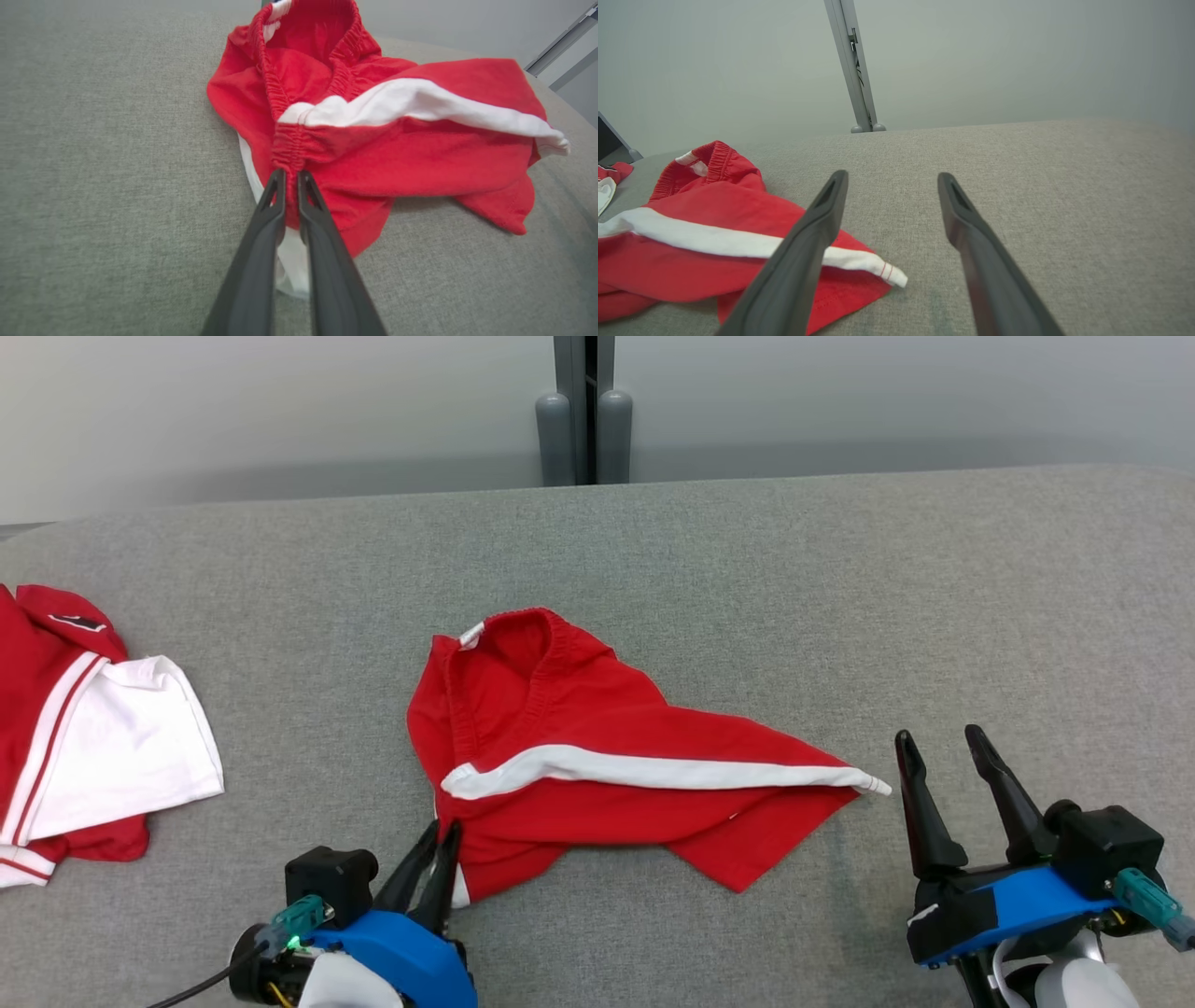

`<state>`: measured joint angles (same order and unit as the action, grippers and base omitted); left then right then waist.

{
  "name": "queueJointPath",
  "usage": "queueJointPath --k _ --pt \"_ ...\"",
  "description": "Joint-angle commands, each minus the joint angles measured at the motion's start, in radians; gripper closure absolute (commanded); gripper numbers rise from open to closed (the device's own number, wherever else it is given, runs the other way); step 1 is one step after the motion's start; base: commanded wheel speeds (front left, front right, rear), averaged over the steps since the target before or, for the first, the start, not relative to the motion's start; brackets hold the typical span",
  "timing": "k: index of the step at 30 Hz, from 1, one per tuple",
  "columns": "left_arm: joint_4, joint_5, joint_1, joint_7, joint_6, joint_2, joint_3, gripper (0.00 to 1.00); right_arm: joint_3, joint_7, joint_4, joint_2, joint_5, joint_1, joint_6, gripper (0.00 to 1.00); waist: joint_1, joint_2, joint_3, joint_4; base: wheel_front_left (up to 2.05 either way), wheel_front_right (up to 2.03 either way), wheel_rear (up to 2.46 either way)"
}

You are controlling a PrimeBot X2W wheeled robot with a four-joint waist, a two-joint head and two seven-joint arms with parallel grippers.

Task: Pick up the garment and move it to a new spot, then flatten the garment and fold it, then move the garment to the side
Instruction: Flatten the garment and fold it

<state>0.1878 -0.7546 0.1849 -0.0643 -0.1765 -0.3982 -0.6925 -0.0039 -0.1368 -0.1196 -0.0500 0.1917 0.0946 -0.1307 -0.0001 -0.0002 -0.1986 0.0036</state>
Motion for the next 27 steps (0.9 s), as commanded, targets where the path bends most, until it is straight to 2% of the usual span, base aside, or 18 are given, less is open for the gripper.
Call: queueJointPath --k 1,12,17,23,27 --pt "-0.010 0.003 0.001 -0.033 -0.001 0.013 0.010 0.00 -0.005 0.006 0.009 -0.001 -0.011 -0.009 0.000 0.00 0.0001 0.0002 0.003 0.001 0.00 0.00 0.00" --pt "-0.056 0.051 0.015 -0.163 -0.022 0.002 0.061 0.00 -0.024 0.031 0.040 -0.001 -0.036 -0.043 0.000 0.00 0.0001 0.0002 0.056 -0.001 0.00 0.00 0.00" --pt "-0.080 0.094 0.013 -0.190 -0.047 -0.047 0.120 0.00 -0.030 0.052 0.065 -0.001 -0.044 -0.062 0.000 0.00 0.0001 0.0002 0.081 0.002 0.00 0.00 0.00" --pt "-0.095 0.105 -0.006 -0.197 -0.052 -0.117 0.189 0.00 -0.031 0.077 0.096 -0.001 -0.052 -0.084 0.000 0.00 0.0001 0.0002 0.096 0.003 0.00 0.00 0.00" --pt "-0.105 0.104 -0.039 -0.201 -0.058 -0.136 0.241 0.00 -0.031 0.090 0.110 -0.001 -0.055 -0.100 0.000 0.00 0.0001 0.0002 0.106 0.001 0.00 0.00 0.00"
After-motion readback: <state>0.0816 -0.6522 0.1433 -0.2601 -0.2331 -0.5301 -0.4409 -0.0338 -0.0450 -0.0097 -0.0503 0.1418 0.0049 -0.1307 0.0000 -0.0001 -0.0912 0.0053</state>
